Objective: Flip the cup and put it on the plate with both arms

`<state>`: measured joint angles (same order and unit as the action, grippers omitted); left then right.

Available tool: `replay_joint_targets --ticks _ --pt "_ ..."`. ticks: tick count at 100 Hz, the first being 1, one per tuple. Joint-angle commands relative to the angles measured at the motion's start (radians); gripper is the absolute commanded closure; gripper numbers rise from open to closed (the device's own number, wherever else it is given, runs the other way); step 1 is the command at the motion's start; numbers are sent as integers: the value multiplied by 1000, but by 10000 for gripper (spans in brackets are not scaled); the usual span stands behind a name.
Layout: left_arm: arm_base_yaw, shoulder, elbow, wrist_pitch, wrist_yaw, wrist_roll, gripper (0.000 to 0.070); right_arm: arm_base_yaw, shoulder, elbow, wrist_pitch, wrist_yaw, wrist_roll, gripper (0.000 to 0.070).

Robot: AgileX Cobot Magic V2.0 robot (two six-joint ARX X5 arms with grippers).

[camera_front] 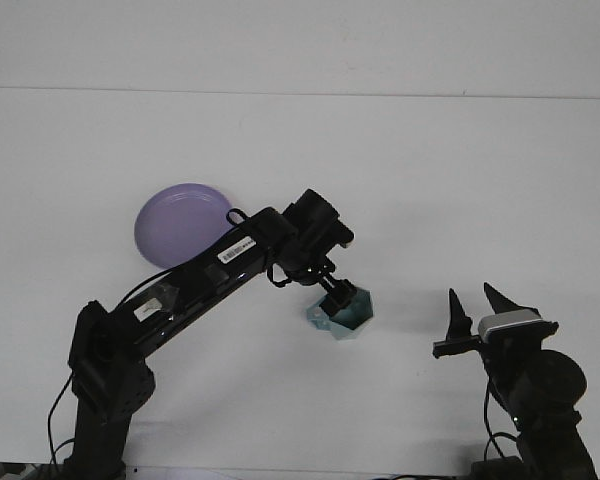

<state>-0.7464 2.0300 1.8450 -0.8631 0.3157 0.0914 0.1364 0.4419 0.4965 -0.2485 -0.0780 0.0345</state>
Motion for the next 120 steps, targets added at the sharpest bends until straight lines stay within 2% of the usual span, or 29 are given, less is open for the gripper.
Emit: replay_joint_targets --ticks 1,19,26,39,49,80,120 --pt "-17 36 27 8 -2 13 165 1 3 2 9 -1 16 339" --pt "-28 69 27 35 -2 13 172 2 3 2 8 -1 16 339" --pt "-29 78 27 36 -2 13 228 2 3 2 8 -1 17 339" --pt "-31 84 27 39 -3 16 456 2 3 2 8 -1 18 339" --pt "-36 84 27 44 -3 28 697 2 3 2 8 -1 18 339" --pt "-41 84 39 31 -10 8 688 2 3 2 6 -1 18 339" --pt "98 84 321 -291 -107 24 688 2 3 2 3 -1 18 339"
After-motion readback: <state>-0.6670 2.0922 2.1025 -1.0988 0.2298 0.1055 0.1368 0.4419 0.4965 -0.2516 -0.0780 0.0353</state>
